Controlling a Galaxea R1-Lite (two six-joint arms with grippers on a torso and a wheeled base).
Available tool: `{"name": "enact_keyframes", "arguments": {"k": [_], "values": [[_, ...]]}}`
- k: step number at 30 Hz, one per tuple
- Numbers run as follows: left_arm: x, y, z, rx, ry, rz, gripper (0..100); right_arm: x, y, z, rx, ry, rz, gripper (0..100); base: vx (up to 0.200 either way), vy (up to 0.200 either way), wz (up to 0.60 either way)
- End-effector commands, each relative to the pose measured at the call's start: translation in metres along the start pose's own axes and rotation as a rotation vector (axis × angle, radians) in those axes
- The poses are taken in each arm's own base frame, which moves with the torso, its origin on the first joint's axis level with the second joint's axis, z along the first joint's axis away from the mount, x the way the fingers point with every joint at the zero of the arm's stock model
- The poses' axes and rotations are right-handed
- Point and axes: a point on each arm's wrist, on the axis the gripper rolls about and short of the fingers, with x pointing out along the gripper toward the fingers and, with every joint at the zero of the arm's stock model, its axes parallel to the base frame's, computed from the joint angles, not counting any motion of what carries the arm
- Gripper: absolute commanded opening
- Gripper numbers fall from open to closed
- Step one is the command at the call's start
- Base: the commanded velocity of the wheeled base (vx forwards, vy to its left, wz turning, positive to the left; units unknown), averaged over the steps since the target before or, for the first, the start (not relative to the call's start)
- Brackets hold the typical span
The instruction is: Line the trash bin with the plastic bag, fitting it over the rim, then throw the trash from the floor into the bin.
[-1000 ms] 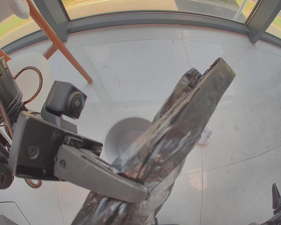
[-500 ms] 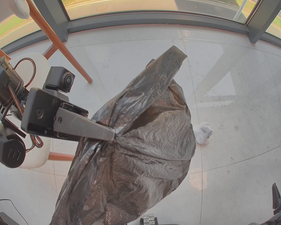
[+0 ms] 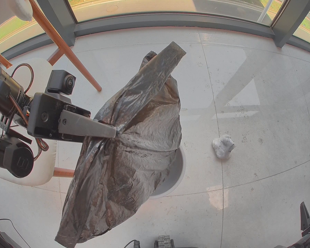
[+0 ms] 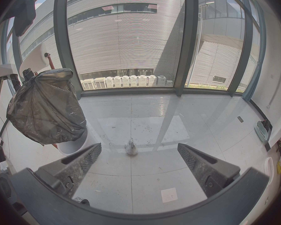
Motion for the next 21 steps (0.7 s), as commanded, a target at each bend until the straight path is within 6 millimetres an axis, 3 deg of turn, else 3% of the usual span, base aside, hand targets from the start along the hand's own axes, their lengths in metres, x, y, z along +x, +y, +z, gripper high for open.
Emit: {"name": "enact_keyframes", "arguments": {"k": [1, 14, 21], "values": [[-0.003, 0.027, -0.008, -0.058, -0.002, 0.007, 0, 0.0, 0.0, -0.005, 0.0, 0.001, 0.001, 100, 0.0, 0.0, 0.0], [-0.003, 0.051, -0.026, -0.138, -0.008, 0.011, 0, 0.0, 0.0, -0.005, 0.001, 0.001, 0.0, 100, 0.0, 0.0, 0.0], [0.007, 0.061, -0.024, -0.105, -0.254, 0.091, 0, 0.0, 0.0, -0.005, 0.0, 0.001, 0.0, 100, 0.0, 0.0, 0.0]]}}
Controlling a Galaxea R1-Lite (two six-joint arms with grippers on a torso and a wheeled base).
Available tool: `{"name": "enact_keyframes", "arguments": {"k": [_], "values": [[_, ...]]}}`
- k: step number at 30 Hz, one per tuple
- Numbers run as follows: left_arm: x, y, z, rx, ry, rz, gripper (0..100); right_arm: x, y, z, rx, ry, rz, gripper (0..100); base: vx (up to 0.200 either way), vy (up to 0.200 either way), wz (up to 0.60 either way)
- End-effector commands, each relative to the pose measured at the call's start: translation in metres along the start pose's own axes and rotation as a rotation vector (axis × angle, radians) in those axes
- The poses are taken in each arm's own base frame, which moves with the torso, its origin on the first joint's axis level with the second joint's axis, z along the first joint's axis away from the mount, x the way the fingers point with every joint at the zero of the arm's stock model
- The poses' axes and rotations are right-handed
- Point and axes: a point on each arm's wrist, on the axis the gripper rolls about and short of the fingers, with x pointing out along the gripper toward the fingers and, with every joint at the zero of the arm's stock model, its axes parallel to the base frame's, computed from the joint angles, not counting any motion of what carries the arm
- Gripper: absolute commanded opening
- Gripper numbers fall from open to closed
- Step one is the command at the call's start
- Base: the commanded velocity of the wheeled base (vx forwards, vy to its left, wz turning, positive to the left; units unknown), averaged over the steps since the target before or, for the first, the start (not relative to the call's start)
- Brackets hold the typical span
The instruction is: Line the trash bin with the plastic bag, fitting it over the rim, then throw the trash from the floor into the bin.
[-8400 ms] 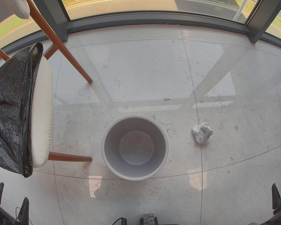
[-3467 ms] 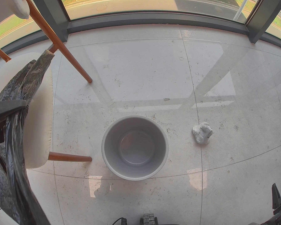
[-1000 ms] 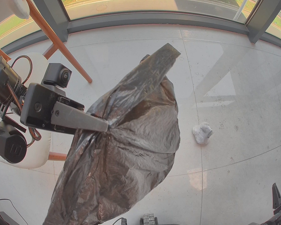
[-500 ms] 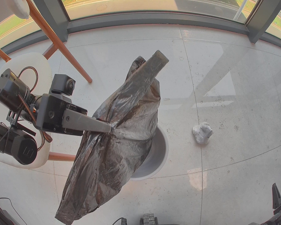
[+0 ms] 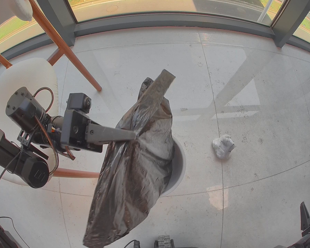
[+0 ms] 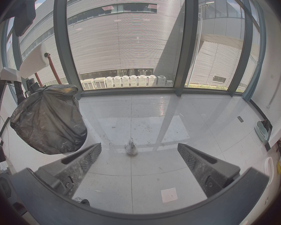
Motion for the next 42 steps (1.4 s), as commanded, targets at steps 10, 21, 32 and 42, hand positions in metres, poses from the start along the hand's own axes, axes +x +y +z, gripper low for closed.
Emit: {"name": "enact_keyframes", "arguments": {"k": [10, 21, 32, 42], "values": [[0.005, 0.027, -0.018, 0.093, -0.169, 0.105, 0, 0.0, 0.0, -0.005, -0.002, 0.001, 0.002, 100, 0.0, 0.0, 0.0], [0.004, 0.033, -0.011, 0.192, -0.442, 0.376, 0, 0.0, 0.0, -0.005, -0.002, 0.001, 0.002, 100, 0.0, 0.0, 0.0], [0.034, -0.005, -0.009, 0.311, -0.147, 0.654, 0, 0.0, 0.0, -0.006, -0.01, 0.007, 0.0, 100, 0.0, 0.0, 0.0], [0.048, -0.037, -0.014, 0.487, 0.165, 0.805, 0, 0.0, 0.0, -0.005, -0.004, 0.01, -0.01, 100, 0.0, 0.0, 0.0]]}}
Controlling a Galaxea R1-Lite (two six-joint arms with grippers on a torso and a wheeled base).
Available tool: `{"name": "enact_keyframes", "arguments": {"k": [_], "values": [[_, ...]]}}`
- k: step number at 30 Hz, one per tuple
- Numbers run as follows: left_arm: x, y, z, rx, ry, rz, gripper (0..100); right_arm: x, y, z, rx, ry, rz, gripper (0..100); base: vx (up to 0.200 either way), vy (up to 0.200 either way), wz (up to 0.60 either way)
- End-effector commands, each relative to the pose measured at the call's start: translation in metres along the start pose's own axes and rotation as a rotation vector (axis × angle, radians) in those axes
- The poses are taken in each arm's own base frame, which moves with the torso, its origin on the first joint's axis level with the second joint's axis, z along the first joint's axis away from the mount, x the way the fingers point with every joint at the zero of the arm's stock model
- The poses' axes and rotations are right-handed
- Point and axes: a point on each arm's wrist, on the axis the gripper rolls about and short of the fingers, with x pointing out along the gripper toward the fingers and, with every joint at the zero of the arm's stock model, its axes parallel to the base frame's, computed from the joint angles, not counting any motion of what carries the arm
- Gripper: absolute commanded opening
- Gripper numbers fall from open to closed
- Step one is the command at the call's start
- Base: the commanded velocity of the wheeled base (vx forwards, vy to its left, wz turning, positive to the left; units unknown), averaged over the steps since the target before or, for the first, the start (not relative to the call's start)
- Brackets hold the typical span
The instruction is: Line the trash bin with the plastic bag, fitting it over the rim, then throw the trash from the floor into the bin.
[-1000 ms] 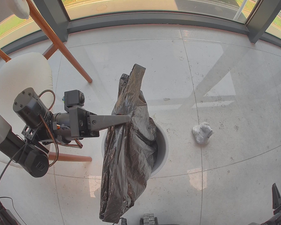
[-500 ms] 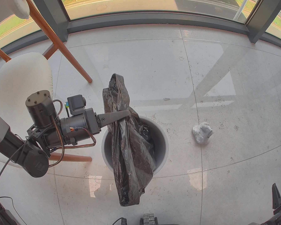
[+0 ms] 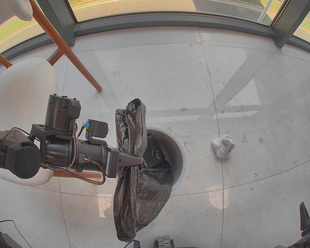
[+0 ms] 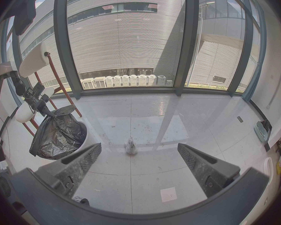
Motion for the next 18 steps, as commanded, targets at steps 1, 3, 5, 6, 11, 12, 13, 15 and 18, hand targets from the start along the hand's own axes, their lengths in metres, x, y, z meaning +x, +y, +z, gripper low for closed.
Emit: {"name": "enact_keyframes", "arguments": {"k": [1, 3, 5, 6, 11, 12, 13, 15, 18], "values": [[-0.022, -0.051, 0.03, 0.346, 0.001, 0.061, 0, 0.0, 0.0, -0.005, 0.001, 0.003, -0.007, 100, 0.0, 0.0, 0.0], [-0.019, -0.049, 0.026, 0.405, 0.022, 0.093, 0, 0.0, 0.0, -0.005, 0.001, 0.0, -0.008, 100, 0.0, 0.0, 0.0], [-0.012, -0.048, 0.019, 0.409, 0.05, 0.126, 0, 0.0, 0.0, -0.004, 0.003, -0.002, -0.01, 100, 0.0, 0.0, 0.0], [-0.008, -0.053, 0.015, 0.405, 0.062, 0.141, 0, 0.0, 0.0, -0.005, 0.003, 0.0, -0.01, 100, 0.0, 0.0, 0.0], [-0.001, -0.065, 0.011, 0.385, 0.069, 0.179, 0, 0.0, 0.0, -0.004, -0.007, -0.002, -0.01, 100, 0.0, 0.0, 0.0], [-0.001, -0.065, 0.011, 0.396, 0.07, 0.181, 0, 0.0, 0.0, -0.005, -0.007, 0.0, -0.01, 100, 0.0, 0.0, 0.0], [-0.001, -0.065, 0.011, 0.405, 0.072, 0.182, 0, 0.0, 0.0, -0.005, -0.007, 0.0, -0.01, 100, 0.0, 0.0, 0.0], [-0.001, -0.064, 0.01, 0.437, 0.081, 0.187, 0, 0.0, 0.0, -0.004, -0.005, -0.009, -0.01, 100, 0.0, 0.0, 0.0], [-0.003, -0.063, 0.004, 0.471, 0.096, 0.187, 0, -0.001, -0.001, 0.047, 0.027, -0.116, 0.011, 100, 0.0, 0.0, 0.0]]}}
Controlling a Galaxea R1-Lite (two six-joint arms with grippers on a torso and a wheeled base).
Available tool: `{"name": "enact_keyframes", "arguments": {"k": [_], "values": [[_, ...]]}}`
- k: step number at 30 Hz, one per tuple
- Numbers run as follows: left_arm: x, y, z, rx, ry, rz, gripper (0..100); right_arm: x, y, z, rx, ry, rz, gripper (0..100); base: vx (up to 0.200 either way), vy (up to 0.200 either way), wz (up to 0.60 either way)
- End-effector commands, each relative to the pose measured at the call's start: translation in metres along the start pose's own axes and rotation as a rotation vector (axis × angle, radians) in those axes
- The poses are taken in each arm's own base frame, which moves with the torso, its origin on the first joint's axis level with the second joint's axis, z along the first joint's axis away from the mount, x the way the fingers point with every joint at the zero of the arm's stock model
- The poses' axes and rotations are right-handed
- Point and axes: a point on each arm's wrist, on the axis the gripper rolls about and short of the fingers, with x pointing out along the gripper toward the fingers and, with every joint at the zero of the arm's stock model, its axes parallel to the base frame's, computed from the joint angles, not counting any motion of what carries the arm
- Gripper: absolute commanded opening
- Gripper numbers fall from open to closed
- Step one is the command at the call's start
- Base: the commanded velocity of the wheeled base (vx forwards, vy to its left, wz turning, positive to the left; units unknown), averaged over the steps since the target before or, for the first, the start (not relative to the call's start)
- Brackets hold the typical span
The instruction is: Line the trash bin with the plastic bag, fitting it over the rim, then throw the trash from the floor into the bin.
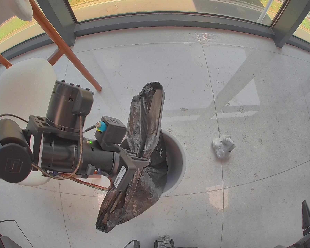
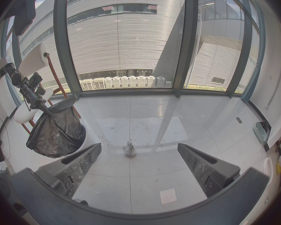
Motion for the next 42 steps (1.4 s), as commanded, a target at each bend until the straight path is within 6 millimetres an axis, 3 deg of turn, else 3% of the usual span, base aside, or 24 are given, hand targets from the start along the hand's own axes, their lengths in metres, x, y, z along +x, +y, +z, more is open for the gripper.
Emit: {"name": "enact_keyframes", "arguments": {"k": [1, 2, 6, 7, 8, 9, 12, 16, 20, 21, 32, 39, 42], "values": [[-0.003, -0.004, -0.004, 0.047, 0.008, -0.005, 0, 0.0, -0.001, 0.044, 0.027, -0.097, 0.02, 100, 0.0, 0.0, 0.0], [-0.003, -0.004, -0.005, 0.046, 0.013, 0.01, 0, 0.021, 0.0, 0.05, 0.041, 0.033, 0.107, 100, 0.0, 0.0, 0.0], [0.0, -0.007, -0.003, 0.061, 0.017, 0.026, 0, 0.038, 0.006, 0.07, 0.052, 0.107, 0.279, 100, 0.0, 0.0, 0.0], [0.002, -0.012, 0.0, 0.073, 0.002, 0.023, 0, 0.064, 0.018, 0.081, 0.102, 0.244, 0.368, 100, 0.0, 0.0, 0.0], [0.002, -0.012, 0.0, 0.073, 0.002, 0.023, 0, 0.064, 0.018, 0.081, 0.102, 0.244, 0.368, 100, 0.0, 0.0, 0.0], [0.003, -0.013, 0.001, 0.08, -0.006, 0.037, 0, 0.086, 0.032, 0.089, 0.224, 0.362, 0.395, 100, 0.0, 0.0, 0.0], [0.006, -0.02, -0.005, 0.091, 0.022, 0.045, 0, 0.115, 0.05, 0.107, 0.382, 0.464, 0.421, 100, 0.0, 0.0, 0.0], [0.008, -0.025, -0.007, 0.104, 0.03, 0.039, 0, 0.156, 0.075, 0.13, 0.426, 0.535, 0.475, 100, 0.0, 0.0, 0.0], [0.009, -0.03, -0.007, 0.136, 0.038, 0.067, 0, 0.17, 0.095, 0.128, 0.39, 0.61, 0.518, 100, 0.0, 0.0, 0.0], [0.009, -0.033, -0.008, 0.165, 0.055, 0.091, 0, 0.173, 0.111, 0.126, 0.361, 0.662, 0.567, 100, 0.0, 0.0, 0.0], [0.021, -0.036, -0.013, 0.264, 0.099, 0.098, 0, 0.197, 0.192, 0.107, 0.245, 0.814, 0.704, 100, 0.0, 0.0, 0.0], [0.029, -0.037, -0.015, 0.265, 0.126, 0.122, 0, 0.234, 0.224, 0.108, 0.243, 0.775, 0.634, 100, 0.0, 0.0, 0.0], [0.029, -0.036, -0.015, 0.266, 0.124, 0.128, 0, 0.25, 0.228, 0.11, 0.256, 0.744, 0.595, 100, 0.0, 0.0, 0.0]]}}
